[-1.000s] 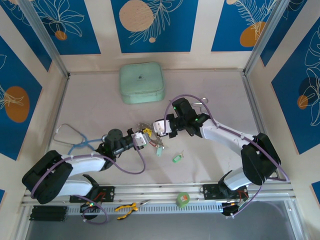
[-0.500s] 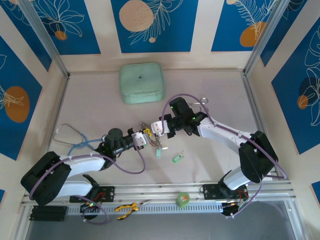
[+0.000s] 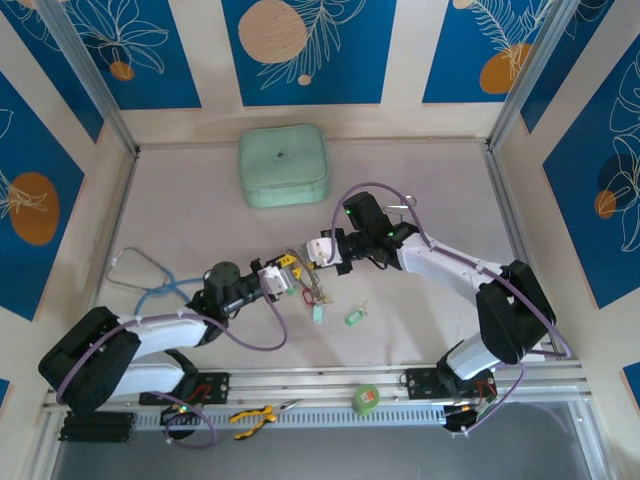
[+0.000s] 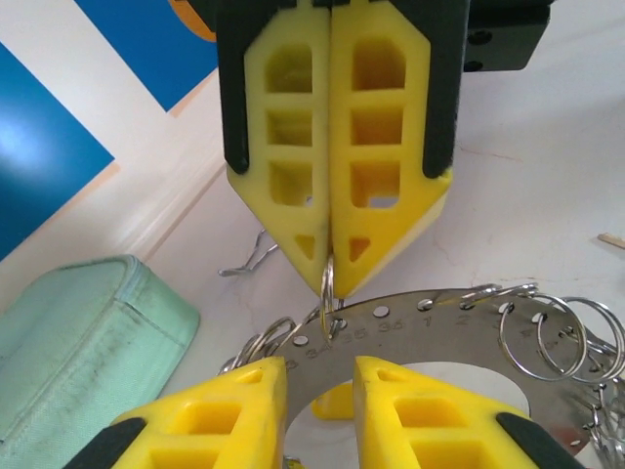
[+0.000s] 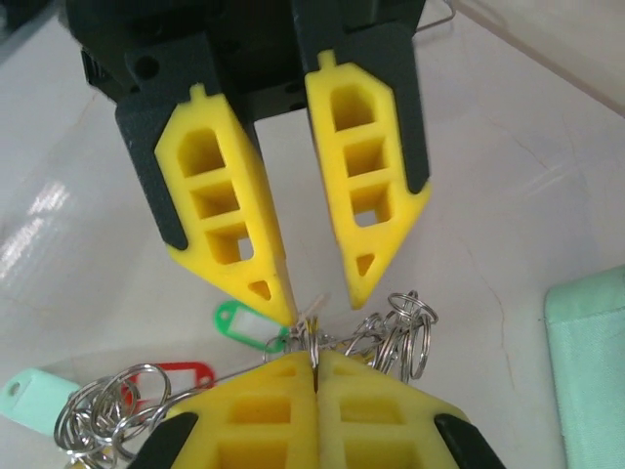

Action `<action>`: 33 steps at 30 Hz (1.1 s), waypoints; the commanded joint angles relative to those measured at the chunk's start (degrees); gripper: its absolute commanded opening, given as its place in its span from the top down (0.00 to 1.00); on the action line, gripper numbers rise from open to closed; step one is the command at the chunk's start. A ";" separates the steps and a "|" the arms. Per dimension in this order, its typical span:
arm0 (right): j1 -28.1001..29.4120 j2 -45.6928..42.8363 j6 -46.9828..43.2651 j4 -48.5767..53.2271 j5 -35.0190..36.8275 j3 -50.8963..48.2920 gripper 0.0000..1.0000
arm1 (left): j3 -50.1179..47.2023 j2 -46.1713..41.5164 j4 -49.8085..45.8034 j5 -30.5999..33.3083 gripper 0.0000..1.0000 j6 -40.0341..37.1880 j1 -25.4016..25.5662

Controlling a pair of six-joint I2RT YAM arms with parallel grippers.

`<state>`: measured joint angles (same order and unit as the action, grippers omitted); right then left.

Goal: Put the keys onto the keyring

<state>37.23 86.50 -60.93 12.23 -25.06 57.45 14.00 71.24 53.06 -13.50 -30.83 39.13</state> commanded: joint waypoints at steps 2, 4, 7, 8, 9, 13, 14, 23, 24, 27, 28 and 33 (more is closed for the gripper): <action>-0.59 0.78 2.54 -2.09 -6.09 -0.32 1.00 | -0.46 2.61 6.70 -2.18 0.75 2.93 -0.41; -0.76 0.86 2.78 -1.97 -6.37 -0.32 1.00 | -0.55 3.87 9.12 -2.82 0.75 3.62 -0.51; -0.74 1.03 3.21 -2.03 -6.54 -0.41 1.00 | -0.81 5.78 12.88 -3.95 0.75 4.68 -0.53; -0.76 1.08 3.29 -1.95 -6.72 -0.41 1.00 | -0.90 6.24 13.96 -4.38 0.75 4.97 -0.49; -0.76 1.11 3.35 -1.90 -6.76 -0.41 1.00 | -0.99 6.58 14.80 -4.65 0.75 5.37 -0.49; -0.74 1.30 3.56 -1.53 -7.16 -0.32 1.00 | -0.91 7.20 15.88 -5.18 0.79 5.74 -0.54; -0.68 1.38 3.40 -1.21 -7.12 -0.27 1.00 | -0.95 7.20 16.23 -5.13 0.80 5.81 -0.54; -0.41 0.26 3.67 -1.34 -3.82 -0.88 0.86 | -0.42 5.86 14.35 -3.93 1.00 4.52 -0.52; -0.41 -0.63 3.68 -1.51 -2.10 -1.15 0.75 | -0.21 4.89 12.54 -3.39 1.00 4.17 -0.55; -0.19 -2.62 2.27 1.55 4.09 -0.14 0.69 | 3.36 -1.17 -3.01 -2.59 1.00 2.21 -0.47; 0.05 -3.00 1.61 2.58 5.86 0.26 0.69 | 5.35 -3.18 -9.87 -2.51 1.00 1.44 -0.44; 1.64 -3.55 -0.16 4.43 8.55 1.34 0.70 | 11.71 -8.02 -29.01 -2.30 1.00 -0.42 -0.45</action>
<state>37.89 84.16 -59.57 13.93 -18.50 57.36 21.98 65.28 37.30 -15.94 -29.06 38.89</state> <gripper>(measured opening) 0.301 0.059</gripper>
